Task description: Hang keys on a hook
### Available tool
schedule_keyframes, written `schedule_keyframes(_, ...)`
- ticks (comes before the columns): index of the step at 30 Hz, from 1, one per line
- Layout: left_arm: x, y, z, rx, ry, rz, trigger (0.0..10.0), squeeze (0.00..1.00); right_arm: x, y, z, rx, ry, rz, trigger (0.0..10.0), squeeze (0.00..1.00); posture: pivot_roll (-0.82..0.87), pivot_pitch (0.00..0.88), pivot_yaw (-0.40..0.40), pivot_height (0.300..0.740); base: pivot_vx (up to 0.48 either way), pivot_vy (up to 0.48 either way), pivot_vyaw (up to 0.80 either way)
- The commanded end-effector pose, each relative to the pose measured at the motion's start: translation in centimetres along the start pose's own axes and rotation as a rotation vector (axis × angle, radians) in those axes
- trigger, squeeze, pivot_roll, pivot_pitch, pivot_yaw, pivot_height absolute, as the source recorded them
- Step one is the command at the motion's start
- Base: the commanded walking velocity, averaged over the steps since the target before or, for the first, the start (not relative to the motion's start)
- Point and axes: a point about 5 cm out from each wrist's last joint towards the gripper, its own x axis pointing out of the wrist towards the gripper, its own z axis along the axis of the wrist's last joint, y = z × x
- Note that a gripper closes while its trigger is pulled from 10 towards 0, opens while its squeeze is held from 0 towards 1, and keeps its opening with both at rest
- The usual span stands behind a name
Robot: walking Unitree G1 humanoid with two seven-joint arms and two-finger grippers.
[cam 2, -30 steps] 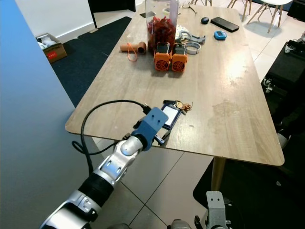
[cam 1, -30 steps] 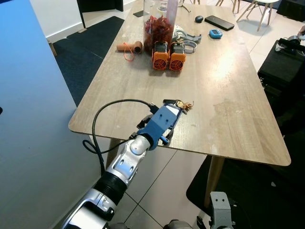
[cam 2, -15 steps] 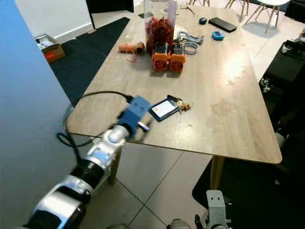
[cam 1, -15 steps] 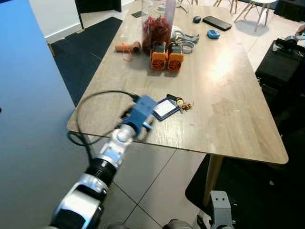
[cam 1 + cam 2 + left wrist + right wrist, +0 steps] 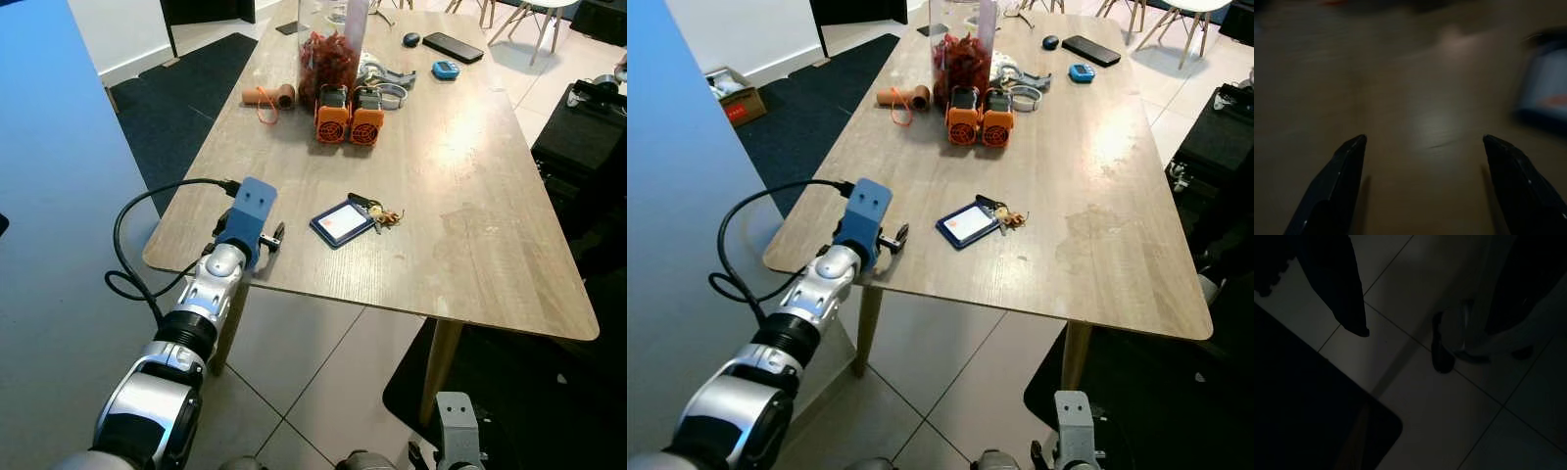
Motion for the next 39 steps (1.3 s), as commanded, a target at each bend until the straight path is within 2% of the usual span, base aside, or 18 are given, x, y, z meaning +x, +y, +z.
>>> schedule_keyframes(1, -1.8, -1.7, -1.1, -0.015, -0.055, -0.359, 10.0, 0.65, -0.3, -0.8, -0.8, 0.031, 0.017, -0.029, 10.0, 0.0, 0.02, 0.097, -0.006, 0.74, 0.0, 0.0, 0.0)
schedule_keyframes(3, -1.8, -1.7, -1.1, -0.015, -0.055, -0.359, 10.0, 0.65, -0.3, -0.8, -0.8, 0.031, 0.017, -0.029, 10.0, 0.0, 0.02, 0.097, -0.006, 0.74, 0.0, 0.0, 0.0)
schedule_keyframes(4, -2.8, -2.0, -1.9, 0.043, -0.039, -0.472, 10.0, 0.59, -0.4, -1.0, -0.9, 0.038, 0.019, -0.036, 10.0, 0.0, 0.02, 0.097, -0.006, 0.74, 0.0, 0.0, 0.0)
schedule_keyframes(5, -4.4, -1.8, -3.9, 0.131, 0.02, -0.574, 10.0, 0.38, -0.5, -1.4, -1.2, 0.061, 0.022, -0.055, 10.0, 0.0, 0.02, 0.098, -0.004, 0.74, 0.0, 0.0, 0.0)
schedule_keyframes(7, -5.5, -1.5, -5.4, 0.189, 0.067, -0.625, 10.0, 0.38, -0.7, -1.7, -1.5, 0.078, 0.024, -0.07, 10.0, 0.0, 0.02, 0.098, -0.004, 0.74, 0.0, 0.0, 0.0)
schedule_keyframes(9, -7.6, -0.1, -7.2, 0.107, 0.078, -0.625, 10.0, 0.4, -1.2, -2.8, -2.6, 0.117, 0.041, -0.11, 10.0, 0.0, 0.01, 0.099, -0.002, 0.74, 0.0, 0.0, 0.0)
schedule_keyframes(12, -8.7, 0.7, -7.3, -0.007, 0.024, -0.607, 10.0, 0.39, -1.7, -3.6, -3.5, 0.135, 0.057, -0.137, 10.0, 0.0, 0.01, 0.101, -0.004, 0.74, 0.0, 0.0, 0.0)
schedule_keyframes(15, -9.5, 1.2, -7.2, -0.05, -0.013, -0.614, 10.0, 0.39, -2.0, -4.1, -4.0, 0.138, 0.067, -0.15, 10.0, 0.0, 0.01, 0.103, -0.006, 0.74, 0.0, 0.0, 0.0)
schedule_keyframes(18, -11.8, 1.7, -7.1, -0.116, -0.092, -0.659, 10.0, 0.41, -2.5, -5.1, -4.7, 0.139, 0.081, -0.173, 10.0, 0.0, 0.01, 0.104, -0.008, 0.74, 0.0, 0.0, 0.0)
schedule_keyframes(24, -14.3, 2.0, -7.9, -0.124, -0.09, -0.728, 10.0, 0.4, -2.7, -5.6, -4.8, 0.152, 0.075, -0.188, 10.0, 0.0, 0.01, 0.106, -0.006, 0.74, 0.0, 0.0, 0.0)
schedule_keyframes(28, -17.3, 2.4, -9.9, -0.116, 0.017, -0.765, 10.0, 0.38, -3.0, -6.3, -4.9, 0.19, 0.067, -0.22, 10.0, 0.0, 0.01, 0.105, -0.006, 0.74, 0.0, 0.0, 0.0)
schedule_keyframes(31, -18.3, 2.4, -11.2, -0.099, 0.084, -0.753, 10.0, 0.35, -3.4, -7.1, -5.2, 0.23, 0.061, -0.26, 10.0, 0.0, 0.02, 0.103, -0.009, 0.74, 0.0, 0.0, 0.0)
schedule_keyframes(34, -18.8, 2.5, -14.1, -0.064, 0.18, -0.576, 10.0, 0.32, -4.4, -10.0, -5.1, 0.347, -0.002, -0.386, 10.0, 0.0, 0.03, 0.099, -0.014, 0.74, 0.0, 0.0, 0.0)
schedule_keyframes(35, -18.8, 2.5, -14.1, -0.064, 0.18, -0.576, 10.0, 0.32, -4.4, -10.0, -5.1, 0.347, -0.002, -0.386, 10.0, 0.0, 0.03, 0.099, -0.014, 0.74, 0.0, 0.0, 0.0)
schedule_keyframes(36, -18.7, 2.7, -15.0, -0.041, 0.201, -0.461, 10.0, 0.31, -5.1, -11.6, -4.9, 0.396, -0.046, -0.449, 10.0, 0.0, 0.03, 0.095, -0.014, 0.74, 0.0, 0.0, 0.0)
schedule_keyframes(37, -18.7, 2.7, -15.0, -0.041, 0.201, -0.461, 10.0, 0.31, -5.1, -11.6, -4.9, 0.396, -0.046, -0.449, 10.0, 0.0, 0.03, 0.095, -0.014, 0.74, 0.0, 0.0, 0.0)
schedule_keyframes(38, -18.6, 2.9, -16.0, -0.037, 0.226, -0.323, 10.0, 0.32, -5.9, -13.7, -4.1, 0.47, -0.131, -0.521, 10.0, 0.0, 0.03, 0.094, -0.011, 0.74, 0.0, 0.0, 0.0)
schedule_keyframes(39, -18.6, 2.9, -16.0, -0.037, 0.226, -0.323, 10.0, 0.32, -5.9, -13.7, -4.1, 0.47, -0.131, -0.521, 10.0, 0.0, 0.03, 0.094, -0.011, 0.74, 0.0, 0.0, 0.0)
